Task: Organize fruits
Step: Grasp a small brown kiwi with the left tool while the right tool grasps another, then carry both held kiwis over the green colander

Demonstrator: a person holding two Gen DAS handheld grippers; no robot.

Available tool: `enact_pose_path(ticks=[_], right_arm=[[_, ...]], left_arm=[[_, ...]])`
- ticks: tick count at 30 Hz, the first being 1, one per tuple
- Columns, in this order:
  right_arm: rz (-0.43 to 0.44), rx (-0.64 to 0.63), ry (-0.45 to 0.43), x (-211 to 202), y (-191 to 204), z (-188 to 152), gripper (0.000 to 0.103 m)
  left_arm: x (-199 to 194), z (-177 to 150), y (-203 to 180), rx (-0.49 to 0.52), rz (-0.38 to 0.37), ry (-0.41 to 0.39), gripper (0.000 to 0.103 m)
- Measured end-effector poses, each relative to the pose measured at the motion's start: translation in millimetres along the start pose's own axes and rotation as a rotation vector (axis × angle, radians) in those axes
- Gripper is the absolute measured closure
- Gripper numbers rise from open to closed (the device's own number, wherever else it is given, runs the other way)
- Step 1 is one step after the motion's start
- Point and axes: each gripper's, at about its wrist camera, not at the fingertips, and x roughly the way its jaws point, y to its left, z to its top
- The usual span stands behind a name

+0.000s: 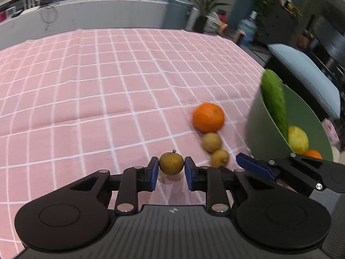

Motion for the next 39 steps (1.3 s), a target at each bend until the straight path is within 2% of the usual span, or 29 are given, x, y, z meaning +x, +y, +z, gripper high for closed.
enact_pose_path(ticks=[6,9,13,19,24,30,32,35,39], right_arm=[[-0.043,0.002,0.016,9.5,7.1,3.8,0.083],[-0.056,0.016,0.030,16.0,9.1,5.0,0.083],[-0.059,0.022,0.048,17.8,13.8,3.0,0.083],[-0.039,0.029,0.053,12.3,11.9,3.9,0.083],[0.024,0.028,0.008,-13.9,8.2,13.6,0.084],[0.083,0.068,-0.073,-54.9,-14.2,33.3,0.083],[0.091,0.083,-0.092,-68.3,-25.3,35.7,0.083],[0.109,0.127,-0.108,-87.3,-46.8,36.2,0.083],[0.099,0.131,-0.127,-111.0,-77.2,30.8,0.083]], left_arm=[[-5.4,9.5,8.2,-0.032,0.030,-0.038,0.075],[-2.8,8.9,14.0,-0.050,0.026,-0.027,0.075],[4.6,7.3,10.3,-0.029,0.033,-0.016,0.075],[-0.9,5.0,4.2,0.002,0.029,-0.049,0.075],[-15.5,1.4,5.6,-0.025,0.019,-0.070,0.075],[-42.0,3.6,0.5,-0.079,0.016,-0.096,0.075],[-53.7,4.8,-8.9,-0.078,0.007,-0.112,0.075],[-67.4,9.8,-33.6,-0.027,0.010,-0.128,0.075],[-79.3,21.0,-73.6,0.031,-0.027,-0.155,0.075]])
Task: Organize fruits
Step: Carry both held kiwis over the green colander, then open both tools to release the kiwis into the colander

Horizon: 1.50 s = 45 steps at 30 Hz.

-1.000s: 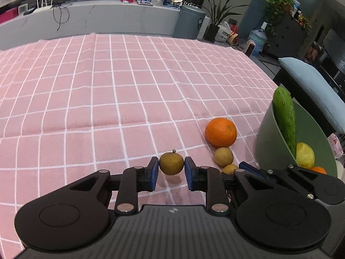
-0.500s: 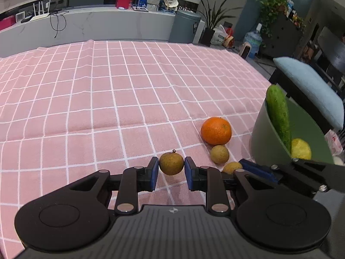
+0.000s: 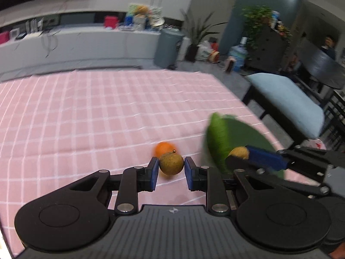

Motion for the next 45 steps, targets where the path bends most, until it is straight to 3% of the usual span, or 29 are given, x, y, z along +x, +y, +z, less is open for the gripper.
enact_pose_path(ticks=[9,17,20,32,45], right_arm=[[0.003,0.052,0.039,-29.7,-77.4,-13.7,0.084],[-0.003,-0.035,0.126,-12.9,-126.2,-18.1,0.084],[0.010,-0.068,0.157,1.2,-140.3,-20.0,0.084],[0.125,-0.222,0.234,40.2,-151.1,-27.9,0.084],[0.178,-0.214,0.280,58.8,-157.6,-34.2,0.083]], left_arm=[[25.5,8.2,-86.7,0.161,-0.063,0.044,0.075],[64.7,1.6,-105.2,0.143,-0.065,0.152,0.075],[72.3,0.7,-115.2,0.178,-0.059,0.174,0.075],[106.5,1.1,-136.5,0.293,-0.063,0.255,0.075],[129.3,-2.0,-135.2,0.300,-0.068,0.322,0.075]])
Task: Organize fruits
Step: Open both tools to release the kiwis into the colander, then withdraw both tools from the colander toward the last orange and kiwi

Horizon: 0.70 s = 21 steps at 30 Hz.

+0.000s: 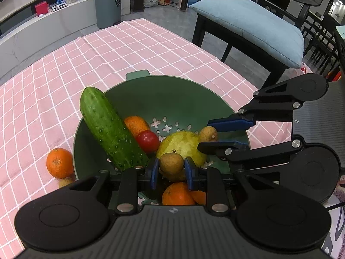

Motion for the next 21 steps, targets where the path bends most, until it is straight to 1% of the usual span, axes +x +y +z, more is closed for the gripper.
enact_pose_path(ticks=[3,4,6,8,9,10,11,13,15,16,19,20,21], right_arm=[[-0.001,-0.006,0.003,0.2,-0.1,0.2,0.083],[-0.003,-0.008,0.004,0.2,0.2,0.3,0.083],[-0.008,-0.008,0.004,-0.2,0.2,0.2,0.083],[-0.011,-0.004,0.005,-0.4,0.3,-0.1,0.082],[-0.016,0.000,0.005,-0.8,0.9,-0.1,0.080],[-0.018,0.003,0.006,-1.6,0.9,0.1,0.078],[-0.020,0.005,0.005,-2.5,1.3,0.5,0.076],[-0.031,-0.001,-0.002,-6.4,2.8,1.8,0.068],[-0.041,-0.005,-0.010,-11.2,4.4,3.5,0.064],[-0.042,-0.004,-0.013,-13.9,5.0,4.5,0.059],[-0.055,-0.004,-0.034,-22.8,10.4,8.3,0.050],[-0.059,-0.002,-0.045,-26.6,13.2,10.1,0.048],[-0.064,0.004,-0.058,-30.5,15.5,12.0,0.044]], left_arm=[[2.8,-2.2,1.5,-0.019,0.007,0.001,0.074],[2.9,-3.4,2.2,-0.024,0.008,-0.004,0.073],[2.1,-4.3,3.7,-0.033,0.015,-0.009,0.067],[-2.0,-4.6,5.4,-0.035,0.019,-0.019,0.056],[-3.9,-4.2,5.7,-0.034,0.024,-0.023,0.054],[-6.0,-3.8,6.2,-0.035,0.030,-0.027,0.050],[-8.1,-3.5,6.9,-0.038,0.034,-0.032,0.050],[-13.8,-3.8,8.9,-0.049,0.038,-0.047,0.047],[-20.8,-5.0,10.3,-0.059,0.039,-0.065,0.045],[-25.3,-5.7,10.7,-0.061,0.037,-0.076,0.043],[-39.8,-6.3,11.5,-0.051,0.046,-0.105,0.042],[-46.0,-7.4,11.7,-0.045,0.056,-0.118,0.041],[-53.3,-9.3,12.6,-0.040,0.071,-0.135,0.041]])
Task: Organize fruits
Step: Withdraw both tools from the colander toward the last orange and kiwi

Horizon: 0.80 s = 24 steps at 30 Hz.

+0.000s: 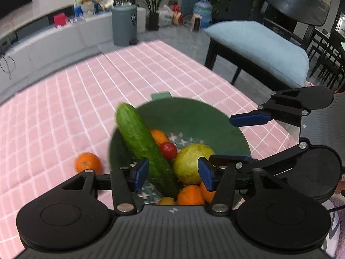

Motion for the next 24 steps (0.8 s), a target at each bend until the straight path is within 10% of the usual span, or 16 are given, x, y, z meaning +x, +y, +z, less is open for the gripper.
enact_pose_path(ticks=[15,24], right_arm=[[-0.008,0.270,-0.183,-30.4,56.9,7.3,0.028],[0.029,0.171,-0.237,-16.4,96.7,10.9,0.028]], left_arm=[[-77.6,-36.6,54.7,-0.036,0.146,-0.134,0.041],[-82.8,-73.6,91.8,-0.044,0.148,-0.109,0.041]])
